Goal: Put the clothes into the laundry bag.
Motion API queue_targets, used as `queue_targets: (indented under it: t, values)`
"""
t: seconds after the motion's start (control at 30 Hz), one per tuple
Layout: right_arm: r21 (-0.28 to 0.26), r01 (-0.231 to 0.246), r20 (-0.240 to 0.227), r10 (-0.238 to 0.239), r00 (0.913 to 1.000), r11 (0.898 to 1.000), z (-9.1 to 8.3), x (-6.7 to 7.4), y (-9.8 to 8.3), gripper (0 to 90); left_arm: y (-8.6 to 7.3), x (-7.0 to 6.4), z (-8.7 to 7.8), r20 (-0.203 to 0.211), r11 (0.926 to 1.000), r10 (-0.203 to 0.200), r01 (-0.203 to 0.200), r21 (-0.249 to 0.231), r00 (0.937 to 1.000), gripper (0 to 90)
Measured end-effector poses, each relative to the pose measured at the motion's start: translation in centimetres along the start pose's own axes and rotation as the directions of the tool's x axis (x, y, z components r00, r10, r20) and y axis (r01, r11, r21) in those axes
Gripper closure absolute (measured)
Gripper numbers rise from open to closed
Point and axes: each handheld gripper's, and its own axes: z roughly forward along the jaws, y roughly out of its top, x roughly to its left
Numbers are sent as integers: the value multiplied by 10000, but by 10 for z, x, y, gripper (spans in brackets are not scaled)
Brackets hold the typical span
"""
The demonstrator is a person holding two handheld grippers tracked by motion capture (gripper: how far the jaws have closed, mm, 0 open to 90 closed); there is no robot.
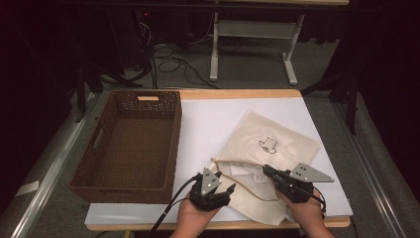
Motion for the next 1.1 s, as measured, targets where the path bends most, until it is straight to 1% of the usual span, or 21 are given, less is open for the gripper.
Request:
queue_targets:
  t: [0.07, 0.13, 0.17, 0.2, 0.23, 0.27, 0.3, 0.37, 0.43, 0.47, 0.57, 0.6, 0.7, 0.77, 0.8, 0.83, 0.87, 0.93, 0.97, 1.03, 1.1]
  values:
    - [6, 30, -10, -30, 10000, 10000, 0, 0, 0, 887, -6, 3, -9, 145, 9999, -22, 25, -170, 9999, 404]
    - [12, 40, -5, -40, 10000, 10000, -1, 1, 1, 887, -15, 6, -15, 355, 9992, -131, 145, -381, 9993, 402]
    - [15, 37, -12, -37, 10000, 10000, -1, 1, 1, 887, -17, 7, -15, 385, 9992, -198, 211, -332, 9991, 406]
    - [25, 76, -49, -76, 10000, 10000, -1, 2, 1, 886, -17, 7, -13, 452, 9995, -256, 264, -175, 9986, 407]
    - [102, 38, -101, -37, 9999, 9999, -1, 2, 1, 884, -15, 8, -11, 533, 9997, -234, 239, -73, 9983, 402]
    - [171, 67, -206, -64, 9998, 9998, 0, 2, 0, 884, -14, 8, -10, 507, 9998, -183, 188, -95, 9985, 396]
    - [267, 105, -240, -98, 9997, 9996, 0, 3, -1, 884, -13, 8, -10, 441, 9997, -115, 124, -198, 9990, 394]
    - [517, 256, -291, -241, 9993, 9983, 2, 7, -4, 884, -13, 8, -10, 548, 9994, -206, 220, -250, 9983, 394]
    - [838, 608, -359, -580, 9977, 9946, 5, 11, -7, 884, -13, 8, -11, 574, 9996, -130, 144, -230, 9983, 394]
    - [1071, 660, -388, -622, 9973, 9921, 8, 13, -9, 885, -13, 8, -12, 602, 9995, -131, 148, -283, 9981, 392]
    - [1851, 922, -557, -832, 9950, 9784, 19, 17, -18, 885, -11, 11, -15, 709, 9984, -280, 314, -472, 9971, 382]
    - [2186, 923, -614, -807, 9948, 9714, 24, 18, -20, 885, -10, 11, -17, 712, 9981, -274, 313, -536, 9971, 376]
    - [3168, 1190, -639, -1040, 9925, 9410, 35, 19, -28, 884, -10, 12, -19, 666, 9976, -250, 292, -624, 9975, 351]
    - [3728, 1332, -600, -1194, 9910, 9183, 40, 19, -32, 884, -11, 12, -19, 675, 9979, -195, 236, -597, 9975, 329]
    - [3891, 1398, -636, -1248, 9901, 9105, 42, 18, -34, 882, -11, 11, -19, 667, 9983, -130, 168, -560, 9977, 323]
    - [3997, 1367, -666, -1200, 9905, 9064, 43, 17, -35, 882, -11, 11, -18, 663, 9985, -76, 112, -537, 9978, 318]
    - [4052, 1272, -680, -1088, 9917, 9054, 42, 16, -35, 882, -11, 10, -18, 676, 9987, -53, 88, -511, 9977, 309]
    - [4182, 1368, -726, -1171, 9905, 8980, 39, 17, -34, 882, -11, 10, -18, 699, 9989, 5, 28, -473, 9976, 306]
    - [4189, 1418, -737, -1221, 9898, 8969, 37, 18, -35, 882, -11, 10, -18, 705, 9989, 13, 20, -465, 9975, 305]
    - [4208, 1402, -835, -1156, 9898, 8963, 34, 19, -36, 881, -11, 10, -18, 665, 9989, 13, 19, -479, 9978, 305]
    - [4201, 1313, -838, -1057, 9909, 8979, 32, 19, -37, 879, -11, 11, -18, 667, 9989, -10, 40, -458, 9978, 305]
